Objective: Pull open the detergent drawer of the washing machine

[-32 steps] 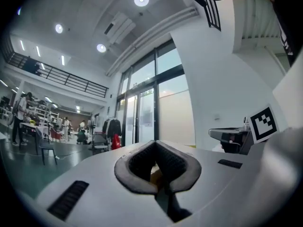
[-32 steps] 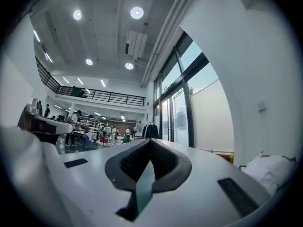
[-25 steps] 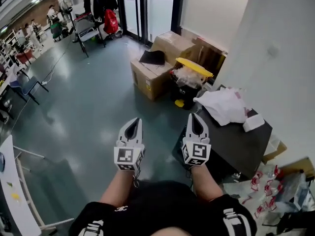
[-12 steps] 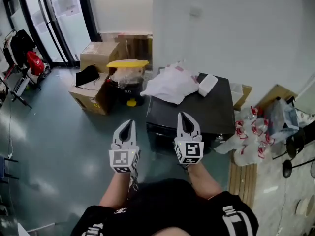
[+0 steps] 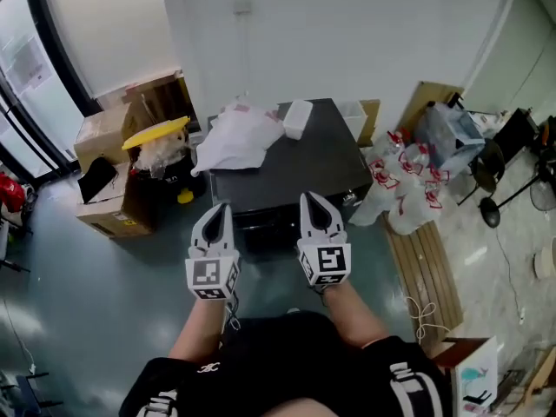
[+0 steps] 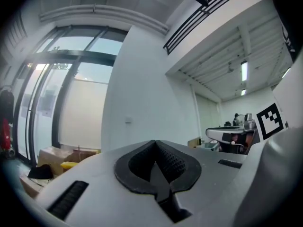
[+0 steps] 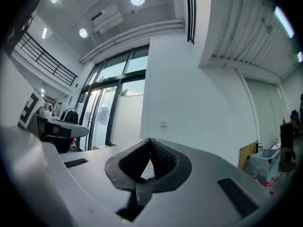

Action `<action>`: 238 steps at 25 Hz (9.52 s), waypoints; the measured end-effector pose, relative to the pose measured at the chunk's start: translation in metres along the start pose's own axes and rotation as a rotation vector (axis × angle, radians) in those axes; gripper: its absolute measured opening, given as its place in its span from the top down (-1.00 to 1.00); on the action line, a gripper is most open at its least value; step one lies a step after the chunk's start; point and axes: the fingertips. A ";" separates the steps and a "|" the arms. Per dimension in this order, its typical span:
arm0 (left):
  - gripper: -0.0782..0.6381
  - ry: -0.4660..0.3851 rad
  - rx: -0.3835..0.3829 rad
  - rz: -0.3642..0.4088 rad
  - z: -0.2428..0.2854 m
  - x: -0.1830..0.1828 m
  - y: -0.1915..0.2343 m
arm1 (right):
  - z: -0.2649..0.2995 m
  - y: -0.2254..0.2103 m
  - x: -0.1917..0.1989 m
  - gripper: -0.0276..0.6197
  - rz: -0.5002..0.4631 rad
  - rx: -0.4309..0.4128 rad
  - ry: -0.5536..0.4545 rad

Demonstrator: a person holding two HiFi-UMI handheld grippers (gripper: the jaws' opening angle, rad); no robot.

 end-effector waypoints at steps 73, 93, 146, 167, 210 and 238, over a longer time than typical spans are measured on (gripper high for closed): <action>0.80 0.216 0.052 -0.136 -0.083 0.176 0.105 | -0.001 0.141 0.348 -0.10 1.250 -0.164 0.391; 0.80 0.260 0.052 -0.207 -0.073 0.234 0.106 | 0.058 0.135 0.357 0.09 1.400 -0.203 0.222; 0.80 0.195 0.160 -0.193 -0.175 0.172 0.024 | -0.158 0.121 0.333 0.28 1.515 -0.116 0.245; 0.80 0.196 0.174 -0.184 -0.212 0.166 -0.009 | -0.229 0.115 0.326 0.29 1.519 -0.088 0.246; 0.80 0.086 0.214 -0.144 -0.238 0.063 -0.067 | -0.255 0.053 0.078 0.91 0.199 0.209 0.260; 0.80 0.062 0.160 -0.118 -0.290 0.042 -0.099 | -0.317 0.070 -0.023 0.91 0.066 0.195 0.042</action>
Point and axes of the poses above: the fingertips, and each gripper's own axes: z forward along the fingers, y to its left, x out of its underside, and after that the axes turned 14 degrees about x, right-handed
